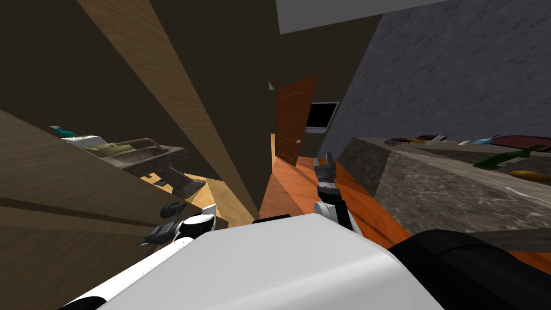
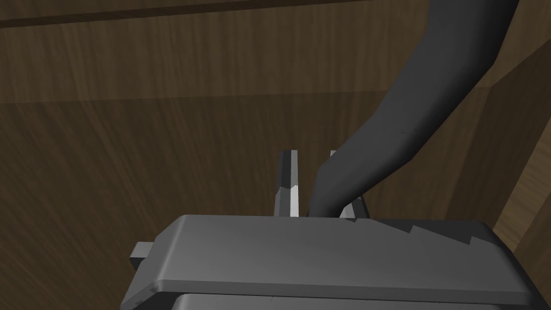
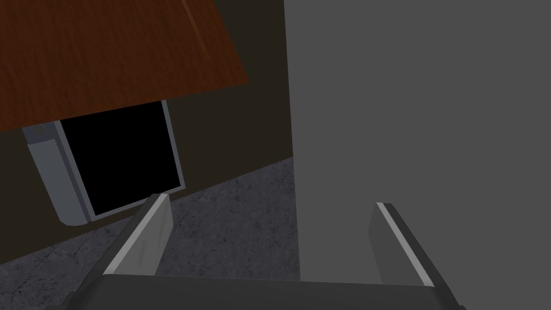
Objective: Push the door open
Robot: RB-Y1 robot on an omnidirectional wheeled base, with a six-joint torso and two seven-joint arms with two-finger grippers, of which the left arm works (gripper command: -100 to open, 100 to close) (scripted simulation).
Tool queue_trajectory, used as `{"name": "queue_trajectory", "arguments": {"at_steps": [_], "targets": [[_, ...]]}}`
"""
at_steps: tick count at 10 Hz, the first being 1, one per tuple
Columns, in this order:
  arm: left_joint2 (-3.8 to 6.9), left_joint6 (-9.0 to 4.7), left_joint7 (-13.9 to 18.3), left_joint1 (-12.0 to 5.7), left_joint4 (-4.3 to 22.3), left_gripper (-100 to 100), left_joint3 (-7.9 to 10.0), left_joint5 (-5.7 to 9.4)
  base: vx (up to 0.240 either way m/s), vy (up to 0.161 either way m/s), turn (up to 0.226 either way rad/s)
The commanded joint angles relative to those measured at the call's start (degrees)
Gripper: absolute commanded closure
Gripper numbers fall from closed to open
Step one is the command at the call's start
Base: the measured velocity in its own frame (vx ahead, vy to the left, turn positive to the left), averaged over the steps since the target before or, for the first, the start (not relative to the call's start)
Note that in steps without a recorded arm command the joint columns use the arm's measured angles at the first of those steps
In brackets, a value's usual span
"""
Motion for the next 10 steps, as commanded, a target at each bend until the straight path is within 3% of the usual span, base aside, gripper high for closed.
{"name": "queue_trajectory", "arguments": {"at_steps": [1,10], "targets": [[-0.08,0.11,-0.2,0.31,-0.5,100,0.33,0.18,-0.001,0.012,-0.005],[-0.18,-0.25,-0.6,0.1,-0.4,100,0.88,0.41,-0.001,0.006,-0.005]]}}
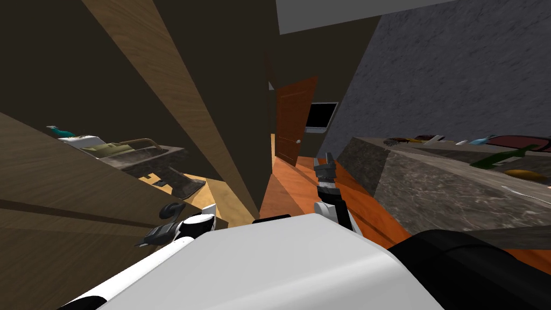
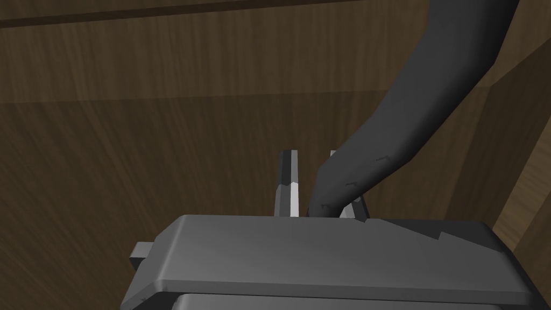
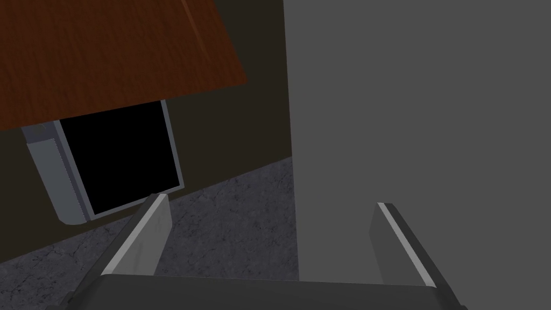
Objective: Push the door open
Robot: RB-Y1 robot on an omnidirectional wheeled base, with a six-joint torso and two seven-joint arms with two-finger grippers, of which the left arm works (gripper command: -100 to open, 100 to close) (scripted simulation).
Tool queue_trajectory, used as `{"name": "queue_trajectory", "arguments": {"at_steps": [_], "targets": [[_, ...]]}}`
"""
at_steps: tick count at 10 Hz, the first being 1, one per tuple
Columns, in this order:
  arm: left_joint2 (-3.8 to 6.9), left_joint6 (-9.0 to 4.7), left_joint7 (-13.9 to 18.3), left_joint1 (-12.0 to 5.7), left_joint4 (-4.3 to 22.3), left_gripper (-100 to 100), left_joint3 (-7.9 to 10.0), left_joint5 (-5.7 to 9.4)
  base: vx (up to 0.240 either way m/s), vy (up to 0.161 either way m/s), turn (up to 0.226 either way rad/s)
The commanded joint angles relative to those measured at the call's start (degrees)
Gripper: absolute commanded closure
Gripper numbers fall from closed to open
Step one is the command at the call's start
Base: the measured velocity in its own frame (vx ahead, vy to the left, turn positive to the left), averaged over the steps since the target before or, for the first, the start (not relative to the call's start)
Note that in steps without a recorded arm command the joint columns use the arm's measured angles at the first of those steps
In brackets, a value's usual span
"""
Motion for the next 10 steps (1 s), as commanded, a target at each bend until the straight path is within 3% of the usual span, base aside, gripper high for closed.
{"name": "queue_trajectory", "arguments": {"at_steps": [1,3,4,10], "targets": [[-0.16,0.25,-0.1,0.38,-0.4,100,0.3,0.18,0.0,0.0,0.0],[-0.16,0.25,-0.1,0.38,-0.4,100,0.3,0.18,-0.002,0.003,-0.008],[-0.4,-1.25,-0.5,-0.46,-0.1,100,1.18,0.48,-0.028,0.05,-0.118],[-1.11,-4.03,-1.3,-1.51,-0.2,100,3.43,1.38,-0.015,0.099,-0.062]]}}
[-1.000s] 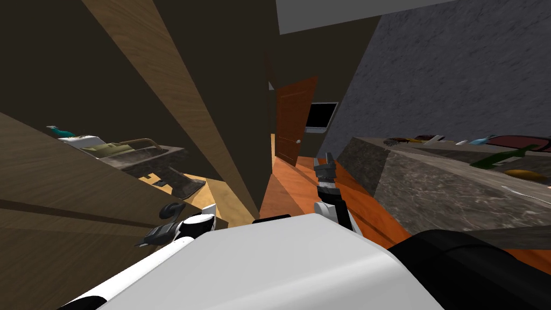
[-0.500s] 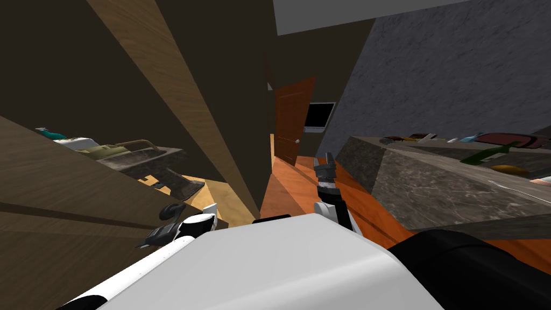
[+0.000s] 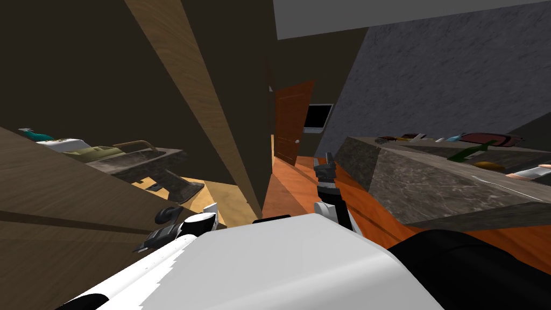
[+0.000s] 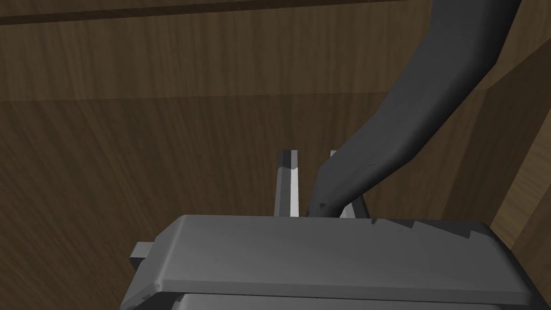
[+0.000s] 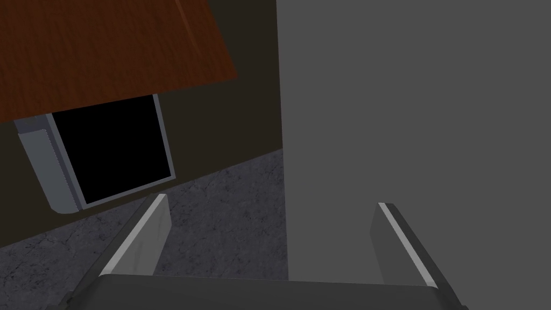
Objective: Push the door open
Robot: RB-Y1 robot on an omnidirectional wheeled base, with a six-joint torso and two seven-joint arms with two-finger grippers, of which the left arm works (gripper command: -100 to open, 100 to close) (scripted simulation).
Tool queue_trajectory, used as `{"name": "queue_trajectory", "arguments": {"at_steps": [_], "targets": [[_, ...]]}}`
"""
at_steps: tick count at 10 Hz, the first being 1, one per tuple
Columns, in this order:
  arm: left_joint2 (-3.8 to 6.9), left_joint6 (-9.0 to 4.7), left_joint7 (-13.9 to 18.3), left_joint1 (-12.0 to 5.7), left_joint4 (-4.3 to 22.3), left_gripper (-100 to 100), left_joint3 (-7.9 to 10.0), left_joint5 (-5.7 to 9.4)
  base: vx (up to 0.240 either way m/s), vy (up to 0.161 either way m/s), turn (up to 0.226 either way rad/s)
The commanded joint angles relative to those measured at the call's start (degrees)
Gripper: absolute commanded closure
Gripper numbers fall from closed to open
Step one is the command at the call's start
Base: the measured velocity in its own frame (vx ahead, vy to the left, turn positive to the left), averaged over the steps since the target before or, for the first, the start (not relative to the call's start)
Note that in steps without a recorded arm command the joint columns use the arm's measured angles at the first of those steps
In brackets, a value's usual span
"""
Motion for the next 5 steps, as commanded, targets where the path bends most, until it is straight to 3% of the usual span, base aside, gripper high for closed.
{"name": "queue_trajectory", "arguments": {"at_steps": [1,5], "targets": [[-0.27,-0.88,-0.3,-0.34,0.1,100,0.75,0.31,-0.013,0.07,-0.062],[-0.57,-2.04,-0.6,-0.78,0.1,100,1.69,0.69,-0.009,0.04,-0.042]]}}
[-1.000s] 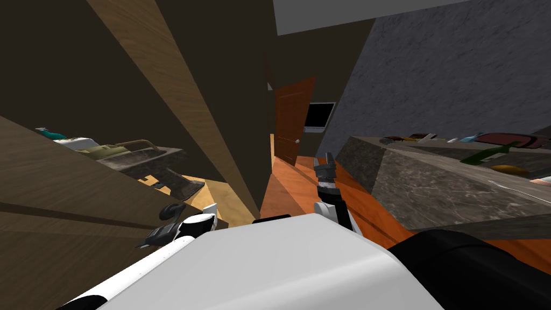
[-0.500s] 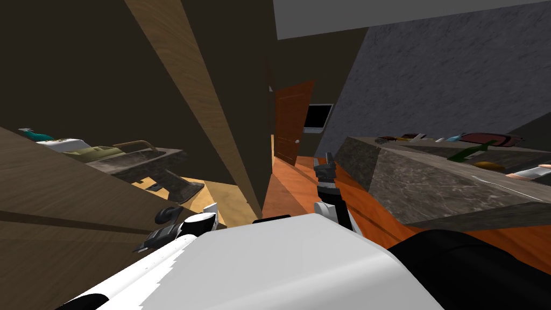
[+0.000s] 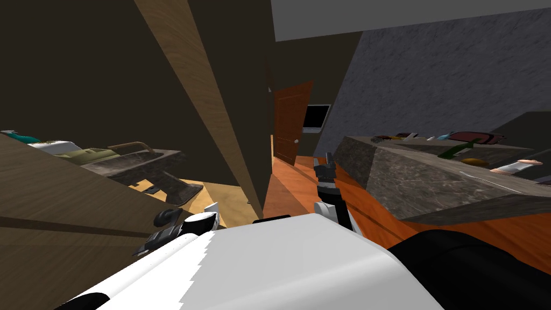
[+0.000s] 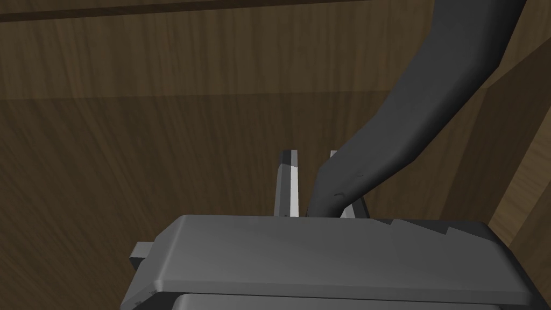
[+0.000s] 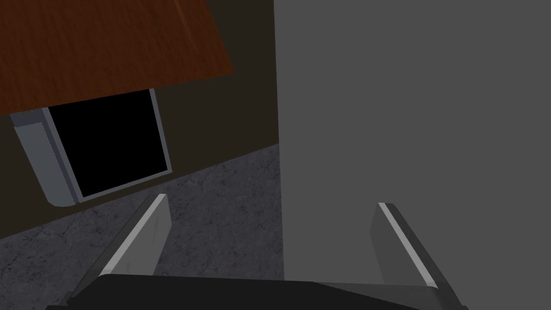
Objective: Push the door open
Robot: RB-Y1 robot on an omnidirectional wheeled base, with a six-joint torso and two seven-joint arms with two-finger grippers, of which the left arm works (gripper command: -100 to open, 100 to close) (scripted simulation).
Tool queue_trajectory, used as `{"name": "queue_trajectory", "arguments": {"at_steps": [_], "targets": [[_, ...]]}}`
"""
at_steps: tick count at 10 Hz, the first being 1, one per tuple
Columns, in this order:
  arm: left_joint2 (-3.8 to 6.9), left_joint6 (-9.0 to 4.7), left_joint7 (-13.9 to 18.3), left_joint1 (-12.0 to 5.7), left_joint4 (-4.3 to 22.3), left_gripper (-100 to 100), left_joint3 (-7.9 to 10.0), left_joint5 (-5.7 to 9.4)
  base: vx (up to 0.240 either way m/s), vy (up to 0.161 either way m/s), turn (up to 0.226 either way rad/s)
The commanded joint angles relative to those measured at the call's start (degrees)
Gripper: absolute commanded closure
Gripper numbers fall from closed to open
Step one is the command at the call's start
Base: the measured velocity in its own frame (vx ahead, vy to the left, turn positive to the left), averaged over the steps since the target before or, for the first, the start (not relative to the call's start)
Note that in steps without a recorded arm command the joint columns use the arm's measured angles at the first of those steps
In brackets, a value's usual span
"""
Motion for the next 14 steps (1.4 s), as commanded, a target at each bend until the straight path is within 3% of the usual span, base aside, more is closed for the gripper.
{"name": "queue_trajectory", "arguments": {"at_steps": [1,14], "targets": [[-0.19,0.31,-0.1,-0.13,-0.3,100,0.05,0.04,0.0,0.0,0.0],[-0.5,-0.91,-0.5,-0.59,-0.3,100,1.03,0.43,-0.002,0.014,-0.009]]}}
